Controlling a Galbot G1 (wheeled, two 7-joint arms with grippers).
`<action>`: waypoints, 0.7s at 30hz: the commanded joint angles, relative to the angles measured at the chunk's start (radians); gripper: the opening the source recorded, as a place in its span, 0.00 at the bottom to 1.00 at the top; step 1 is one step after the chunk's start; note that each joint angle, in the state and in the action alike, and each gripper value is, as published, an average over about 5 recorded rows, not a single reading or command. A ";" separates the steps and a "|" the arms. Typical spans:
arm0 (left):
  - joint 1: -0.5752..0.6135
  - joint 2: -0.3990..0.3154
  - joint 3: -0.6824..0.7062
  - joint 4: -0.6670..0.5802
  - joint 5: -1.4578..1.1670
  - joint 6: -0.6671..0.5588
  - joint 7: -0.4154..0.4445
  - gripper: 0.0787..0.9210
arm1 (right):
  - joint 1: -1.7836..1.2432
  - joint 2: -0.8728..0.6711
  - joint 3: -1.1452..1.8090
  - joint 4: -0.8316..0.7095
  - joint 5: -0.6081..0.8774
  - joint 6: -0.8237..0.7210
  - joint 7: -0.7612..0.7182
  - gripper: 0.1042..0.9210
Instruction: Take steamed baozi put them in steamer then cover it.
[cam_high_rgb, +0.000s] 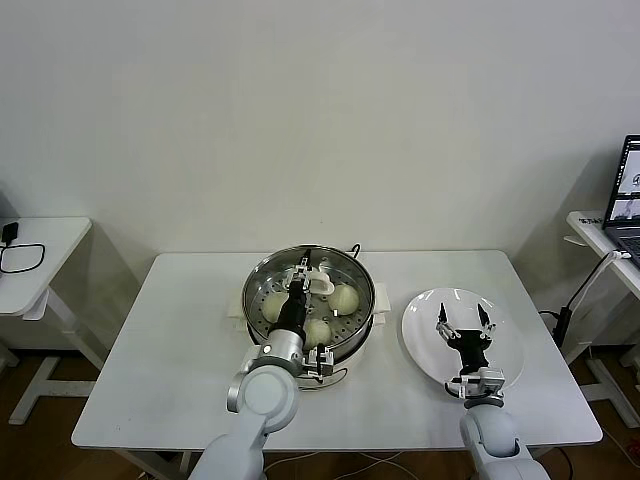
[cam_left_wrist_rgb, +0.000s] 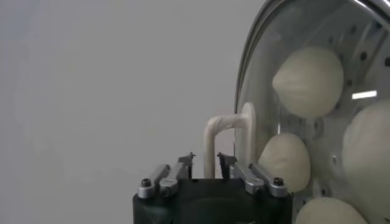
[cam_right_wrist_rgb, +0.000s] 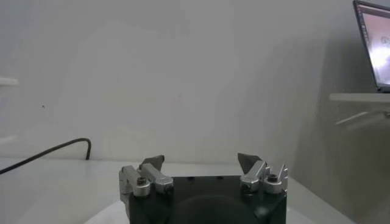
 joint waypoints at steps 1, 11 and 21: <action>0.053 0.032 0.003 -0.097 -0.031 -0.001 0.003 0.60 | 0.004 0.001 -0.002 0.000 -0.001 -0.001 0.001 0.88; 0.185 0.097 -0.014 -0.269 -0.082 -0.007 0.006 0.74 | 0.017 0.000 -0.011 0.002 -0.001 -0.002 0.004 0.88; 0.288 0.173 -0.176 -0.435 -0.508 0.005 -0.097 0.88 | -0.013 -0.031 -0.041 0.061 0.048 -0.022 0.002 0.88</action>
